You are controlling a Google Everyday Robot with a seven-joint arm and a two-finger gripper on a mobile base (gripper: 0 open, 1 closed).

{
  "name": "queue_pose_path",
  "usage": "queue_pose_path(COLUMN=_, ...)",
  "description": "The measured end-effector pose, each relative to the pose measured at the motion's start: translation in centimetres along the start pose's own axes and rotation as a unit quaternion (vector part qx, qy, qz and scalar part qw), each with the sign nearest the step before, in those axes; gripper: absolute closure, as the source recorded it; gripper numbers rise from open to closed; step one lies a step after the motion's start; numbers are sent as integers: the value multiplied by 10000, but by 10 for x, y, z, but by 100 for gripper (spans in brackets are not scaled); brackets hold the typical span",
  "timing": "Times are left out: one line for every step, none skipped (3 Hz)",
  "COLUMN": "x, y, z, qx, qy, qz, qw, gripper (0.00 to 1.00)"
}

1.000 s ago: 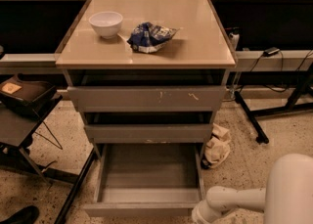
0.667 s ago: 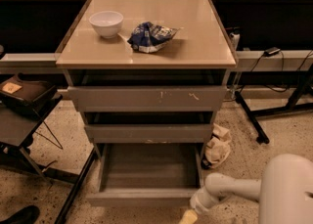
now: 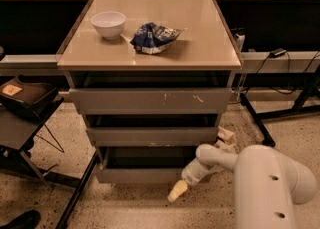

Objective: Close bottom drawer

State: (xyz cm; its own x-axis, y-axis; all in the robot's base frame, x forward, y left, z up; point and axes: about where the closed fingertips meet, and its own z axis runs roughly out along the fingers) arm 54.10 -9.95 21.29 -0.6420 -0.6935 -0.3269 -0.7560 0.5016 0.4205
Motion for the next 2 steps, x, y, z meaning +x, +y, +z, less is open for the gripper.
queue_pose_path(x=-22, y=-27, z=-20, qx=243, qy=-197, qz=13, qw=9995, gripper=0)
queue_pose_path(x=-22, y=-27, z=-20, qx=243, qy=-196, qz=13, qw=9995, gripper=0)
